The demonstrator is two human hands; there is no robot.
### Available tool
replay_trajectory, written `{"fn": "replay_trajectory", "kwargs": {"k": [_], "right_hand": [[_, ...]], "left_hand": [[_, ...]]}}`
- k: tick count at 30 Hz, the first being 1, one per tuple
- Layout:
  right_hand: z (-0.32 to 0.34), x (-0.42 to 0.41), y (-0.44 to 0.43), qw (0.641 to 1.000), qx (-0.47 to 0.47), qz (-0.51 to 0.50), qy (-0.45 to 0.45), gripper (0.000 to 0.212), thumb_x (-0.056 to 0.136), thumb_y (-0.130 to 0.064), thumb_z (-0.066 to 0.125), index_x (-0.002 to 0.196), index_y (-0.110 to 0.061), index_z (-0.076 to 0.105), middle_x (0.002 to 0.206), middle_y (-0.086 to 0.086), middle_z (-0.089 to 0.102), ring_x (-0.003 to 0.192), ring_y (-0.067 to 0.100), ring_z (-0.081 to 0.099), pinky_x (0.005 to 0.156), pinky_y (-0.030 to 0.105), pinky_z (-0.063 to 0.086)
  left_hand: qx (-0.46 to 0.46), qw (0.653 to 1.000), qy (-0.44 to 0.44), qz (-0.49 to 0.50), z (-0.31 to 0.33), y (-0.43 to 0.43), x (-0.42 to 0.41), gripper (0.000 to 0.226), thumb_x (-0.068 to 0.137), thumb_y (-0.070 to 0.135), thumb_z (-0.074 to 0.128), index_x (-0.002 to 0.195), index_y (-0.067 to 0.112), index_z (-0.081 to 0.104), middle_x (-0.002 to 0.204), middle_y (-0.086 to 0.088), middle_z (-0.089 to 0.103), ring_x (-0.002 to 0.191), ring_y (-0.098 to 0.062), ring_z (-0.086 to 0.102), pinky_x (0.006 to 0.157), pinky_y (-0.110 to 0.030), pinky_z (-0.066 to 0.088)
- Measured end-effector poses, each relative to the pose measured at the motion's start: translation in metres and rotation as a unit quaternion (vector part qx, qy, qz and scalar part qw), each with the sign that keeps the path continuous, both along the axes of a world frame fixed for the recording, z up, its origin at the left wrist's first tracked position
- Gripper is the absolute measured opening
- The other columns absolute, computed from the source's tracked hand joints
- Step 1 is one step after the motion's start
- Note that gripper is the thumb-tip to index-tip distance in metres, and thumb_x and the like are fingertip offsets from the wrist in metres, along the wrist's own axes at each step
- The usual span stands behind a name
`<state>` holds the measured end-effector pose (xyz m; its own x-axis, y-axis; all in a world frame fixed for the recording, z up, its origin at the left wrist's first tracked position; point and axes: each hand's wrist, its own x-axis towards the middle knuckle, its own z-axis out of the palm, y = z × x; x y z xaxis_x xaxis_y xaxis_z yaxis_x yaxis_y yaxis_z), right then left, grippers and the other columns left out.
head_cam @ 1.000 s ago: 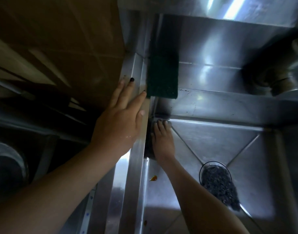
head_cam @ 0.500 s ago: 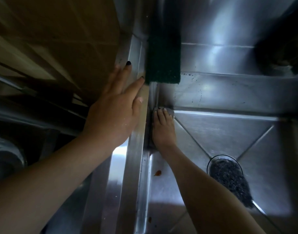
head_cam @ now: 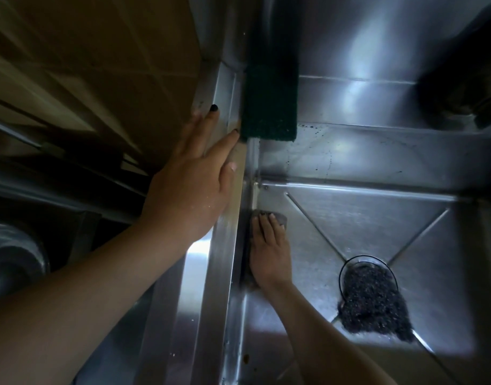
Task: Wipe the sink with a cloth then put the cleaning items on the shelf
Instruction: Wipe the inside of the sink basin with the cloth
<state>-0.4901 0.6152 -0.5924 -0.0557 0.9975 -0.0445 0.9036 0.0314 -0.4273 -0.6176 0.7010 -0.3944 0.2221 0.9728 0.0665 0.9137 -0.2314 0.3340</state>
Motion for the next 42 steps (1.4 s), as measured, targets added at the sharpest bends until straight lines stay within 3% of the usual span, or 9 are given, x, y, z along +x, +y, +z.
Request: {"fn": "replay_trajectory", "kwargs": {"k": [3, 7, 11, 20, 26, 28, 32, 42], "right_hand": [[-0.002, -0.001, 0.020, 1.000, -0.003, -0.011, 0.017, 0.048, 0.076, -0.003, 0.068, 0.123, 0.002, 0.057, 0.128, 0.019, 0.058, 0.124, 0.041, 0.049, 0.102, 0.058, 0.035], [-0.010, 0.004, 0.061, 0.999, -0.046, -0.001, 0.009, 0.050, 0.097, -0.019, 0.038, 0.145, -0.009, 0.029, 0.153, 0.010, 0.029, 0.144, 0.027, 0.015, 0.119, 0.041, 0.005], [-0.013, 0.009, 0.073, 0.999, -0.040, -0.001, 0.015, 0.051, 0.096, -0.021, 0.037, 0.145, -0.011, 0.028, 0.153, 0.008, 0.028, 0.144, 0.023, 0.015, 0.118, 0.039, 0.009], [-0.008, 0.005, 0.032, 0.993, -0.031, -0.076, 0.079, 0.048, 0.097, -0.019, 0.042, 0.139, 0.003, 0.035, 0.148, 0.019, 0.034, 0.142, 0.028, 0.024, 0.117, 0.031, 0.009], [-0.010, -0.001, 0.006, 0.993, -0.011, -0.096, 0.069, 0.042, 0.091, -0.010, 0.050, 0.129, 0.008, 0.048, 0.136, 0.026, 0.047, 0.132, 0.038, 0.040, 0.112, 0.043, 0.018], [-0.011, -0.002, 0.015, 0.993, -0.016, -0.096, 0.067, 0.042, 0.092, -0.010, 0.050, 0.131, 0.006, 0.046, 0.138, 0.024, 0.046, 0.134, 0.037, 0.038, 0.113, 0.043, 0.017], [-0.016, 0.002, 0.050, 0.996, -0.037, -0.053, 0.060, 0.047, 0.099, -0.020, 0.035, 0.144, -0.004, 0.030, 0.153, 0.013, 0.027, 0.145, 0.023, 0.015, 0.118, 0.031, 0.001], [-0.011, 0.007, 0.061, 0.993, -0.026, -0.049, 0.102, 0.046, 0.097, -0.016, 0.042, 0.141, -0.003, 0.036, 0.150, 0.014, 0.032, 0.144, 0.023, 0.020, 0.118, 0.031, 0.005]], "left_hand": [[0.001, 1.000, 0.004, -0.006, 0.000, 0.000, -0.001, 0.044, 0.095, 0.026, 0.040, 0.139, 0.022, 0.039, 0.155, -0.001, 0.015, 0.143, -0.018, 0.003, 0.107, -0.024, 0.007], [0.000, 1.000, 0.011, -0.006, 0.002, 0.000, 0.000, 0.045, 0.095, 0.027, 0.039, 0.140, 0.022, 0.037, 0.155, -0.001, 0.014, 0.143, -0.018, 0.002, 0.108, -0.025, 0.006], [0.000, 1.000, 0.010, -0.005, 0.002, 0.000, 0.001, 0.045, 0.096, 0.027, 0.040, 0.140, 0.022, 0.037, 0.156, 0.000, 0.013, 0.143, -0.017, 0.001, 0.108, -0.023, 0.003], [0.005, 1.000, 0.015, -0.009, 0.001, 0.001, 0.000, 0.044, 0.096, 0.026, 0.040, 0.139, 0.020, 0.038, 0.155, -0.003, 0.016, 0.143, -0.021, 0.005, 0.109, -0.027, 0.007], [0.006, 1.000, 0.018, -0.005, 0.001, 0.000, 0.000, 0.044, 0.096, 0.028, 0.040, 0.140, 0.021, 0.038, 0.155, -0.001, 0.014, 0.143, -0.018, 0.003, 0.108, -0.025, 0.006], [0.007, 1.000, 0.020, -0.004, 0.001, 0.000, 0.000, 0.045, 0.096, 0.028, 0.039, 0.140, 0.022, 0.037, 0.155, -0.001, 0.014, 0.143, -0.017, 0.002, 0.108, -0.023, 0.004], [0.011, 1.000, 0.026, -0.007, 0.001, 0.000, 0.001, 0.045, 0.096, 0.027, 0.039, 0.140, 0.021, 0.036, 0.155, -0.002, 0.014, 0.143, -0.018, 0.002, 0.107, -0.020, 0.000], [0.009, 1.000, 0.026, -0.013, 0.001, 0.001, 0.000, 0.045, 0.096, 0.026, 0.040, 0.140, 0.021, 0.037, 0.155, -0.003, 0.015, 0.143, -0.020, 0.003, 0.111, -0.026, 0.005]]}}
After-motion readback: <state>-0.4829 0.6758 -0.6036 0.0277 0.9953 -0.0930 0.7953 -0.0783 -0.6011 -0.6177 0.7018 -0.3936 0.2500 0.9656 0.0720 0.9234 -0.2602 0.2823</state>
